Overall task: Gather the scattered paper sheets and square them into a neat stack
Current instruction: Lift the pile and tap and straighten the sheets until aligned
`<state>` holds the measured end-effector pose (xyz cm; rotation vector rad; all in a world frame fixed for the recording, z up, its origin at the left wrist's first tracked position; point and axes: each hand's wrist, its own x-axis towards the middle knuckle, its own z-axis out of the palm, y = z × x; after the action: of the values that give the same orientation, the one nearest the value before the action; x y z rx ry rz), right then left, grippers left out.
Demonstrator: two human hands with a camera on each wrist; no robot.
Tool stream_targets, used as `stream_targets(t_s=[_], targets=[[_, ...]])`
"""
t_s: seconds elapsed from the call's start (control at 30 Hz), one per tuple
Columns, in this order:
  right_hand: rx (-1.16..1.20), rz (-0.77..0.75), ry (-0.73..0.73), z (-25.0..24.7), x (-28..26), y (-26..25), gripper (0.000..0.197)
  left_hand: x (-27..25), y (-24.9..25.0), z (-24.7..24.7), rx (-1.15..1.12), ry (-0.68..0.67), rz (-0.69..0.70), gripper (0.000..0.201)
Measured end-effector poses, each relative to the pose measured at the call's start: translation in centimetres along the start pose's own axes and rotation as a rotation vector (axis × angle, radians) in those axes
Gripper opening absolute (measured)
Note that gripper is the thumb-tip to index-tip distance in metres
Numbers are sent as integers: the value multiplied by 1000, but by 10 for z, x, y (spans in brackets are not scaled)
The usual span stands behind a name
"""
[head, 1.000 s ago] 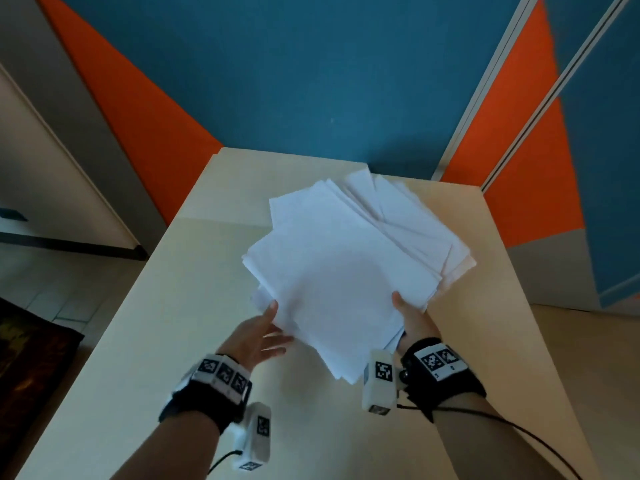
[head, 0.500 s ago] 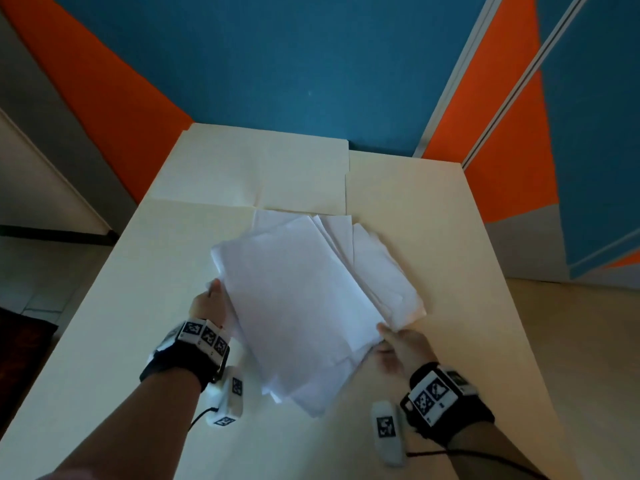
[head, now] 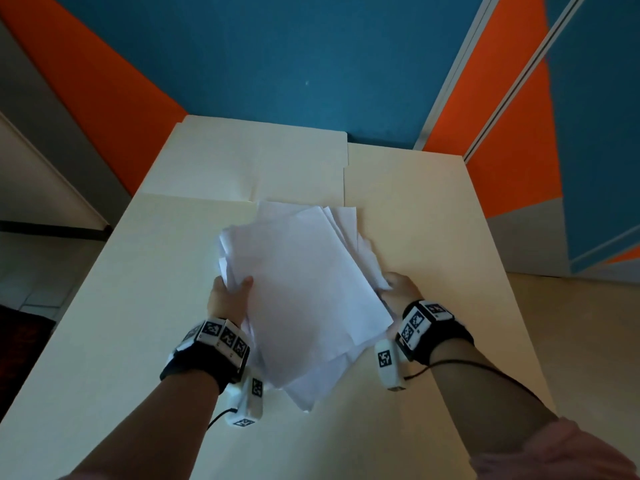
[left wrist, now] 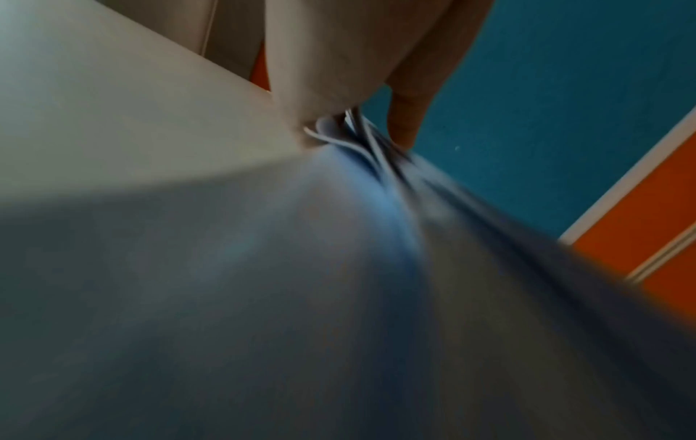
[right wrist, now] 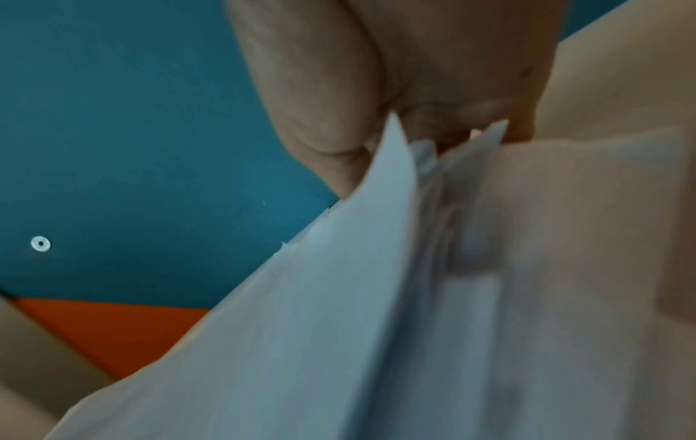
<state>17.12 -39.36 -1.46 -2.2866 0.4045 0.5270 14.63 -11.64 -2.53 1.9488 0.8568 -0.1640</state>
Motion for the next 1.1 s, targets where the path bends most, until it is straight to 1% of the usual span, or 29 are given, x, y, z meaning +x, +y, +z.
stream_targets(t_s=[0.07,0.1,0.17,0.27,0.33,0.4,0.47,0.5,0.53,0.57,0.6,0.63,0.67,0.7,0.73,0.77,0.8,0.87,0.93,1.0,1.07,1.1], targets=[[-4,6,-52,-3,-4,1,11,5,2,-4,-6,-8,25,46],[7,20,-50,-6,-5,0,15,9,2,-7,11,5,28,45],[50,36,3,-12,-8,1,23,13,1,-13,58,49,22,45],[80,3,27,-11,-11,0,14,11,-4,-12,84,66,37,34],[105,-10,26,-8,-14,1,14,10,-10,-7,90,92,17,36],[95,19,-46,-7,-16,5,15,8,-12,-4,69,129,-24,40],[-52,65,-138,-8,-15,8,12,9,-10,-7,61,143,-40,41],[-137,74,-111,-7,-13,10,9,11,-8,-9,62,143,-29,39],[-194,64,-38,-8,-10,10,8,13,-6,-11,70,142,-14,39],[-201,37,77,-9,-9,8,15,15,-5,-13,92,148,4,41],[-177,-19,186,-8,-7,3,20,15,-3,-15,131,150,14,44],[-158,-107,243,-8,-8,-6,18,15,-1,-17,177,143,18,46],[-160,-173,235,-7,-8,-16,16,14,0,-17,222,123,15,47],[-172,-192,178,-2,-5,-24,15,13,0,-16,263,99,20,46],[-180,-170,117,3,-1,-31,19,10,0,-14,288,76,33,43],[-174,-107,64,8,4,-36,28,9,0,-12,301,65,56,40],[-151,-45,42,13,10,-39,34,7,0,-11,314,56,78,37],[-23,33,35,20,21,-45,29,7,4,-10,331,49,108,37],[93,101,46,22,27,-52,37,14,8,-12,343,51,118,40],[104,121,62,23,29,-59,32,21,11,-15,352,45,120,46],[107,70,59,27,35,-61,14,26,15,-15,362,18,128,48],[100,35,41,28,36,-62,13,27,16,-15,360,4,131,48]])
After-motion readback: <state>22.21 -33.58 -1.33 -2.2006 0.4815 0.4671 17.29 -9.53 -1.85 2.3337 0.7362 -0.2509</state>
